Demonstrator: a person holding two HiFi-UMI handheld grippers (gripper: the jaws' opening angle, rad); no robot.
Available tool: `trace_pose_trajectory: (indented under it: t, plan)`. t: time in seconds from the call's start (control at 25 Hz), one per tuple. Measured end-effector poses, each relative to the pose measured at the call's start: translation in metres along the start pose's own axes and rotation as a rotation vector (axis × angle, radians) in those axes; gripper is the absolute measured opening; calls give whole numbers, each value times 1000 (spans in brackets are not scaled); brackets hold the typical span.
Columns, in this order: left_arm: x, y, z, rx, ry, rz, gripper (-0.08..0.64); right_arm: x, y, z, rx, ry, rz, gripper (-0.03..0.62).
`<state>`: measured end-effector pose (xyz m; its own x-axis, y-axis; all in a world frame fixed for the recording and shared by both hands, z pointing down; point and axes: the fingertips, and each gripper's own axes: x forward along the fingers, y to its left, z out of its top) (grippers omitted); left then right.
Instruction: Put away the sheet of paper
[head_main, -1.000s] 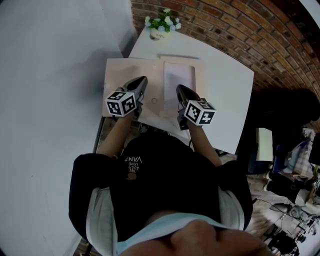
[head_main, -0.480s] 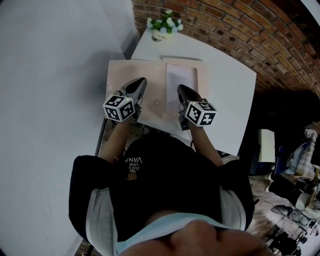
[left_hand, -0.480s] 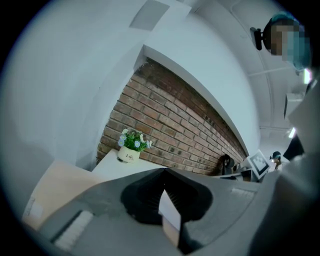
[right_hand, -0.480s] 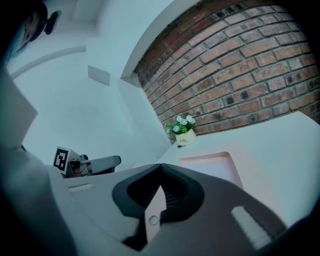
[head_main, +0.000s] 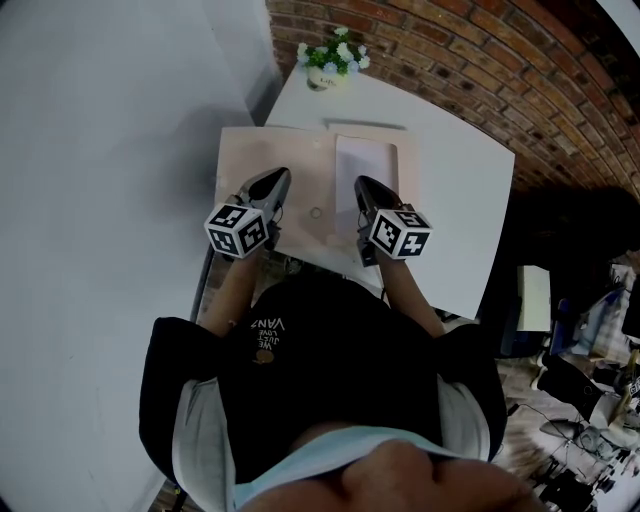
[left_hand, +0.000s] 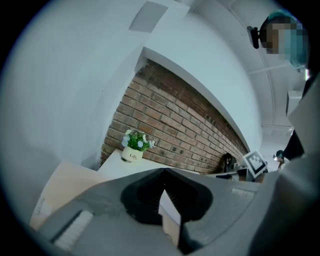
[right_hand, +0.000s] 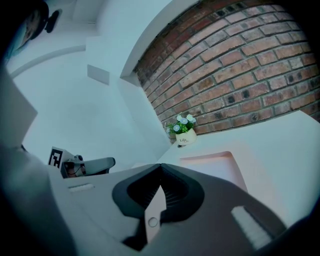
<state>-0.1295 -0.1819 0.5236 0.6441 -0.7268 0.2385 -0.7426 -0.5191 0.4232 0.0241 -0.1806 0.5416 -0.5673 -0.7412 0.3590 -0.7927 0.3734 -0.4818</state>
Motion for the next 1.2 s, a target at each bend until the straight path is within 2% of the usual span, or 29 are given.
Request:
trace_pose_trajectory:
  t: [0.6, 1.2]
  plan:
    - [-1, -6, -17, -52, 9, -11, 1, 4, -5, -7, -8, 13, -13, -3]
    - [-1, -8, -18, -32, 17, -2, 0, 6, -4, -13, -50, 36, -30, -3]
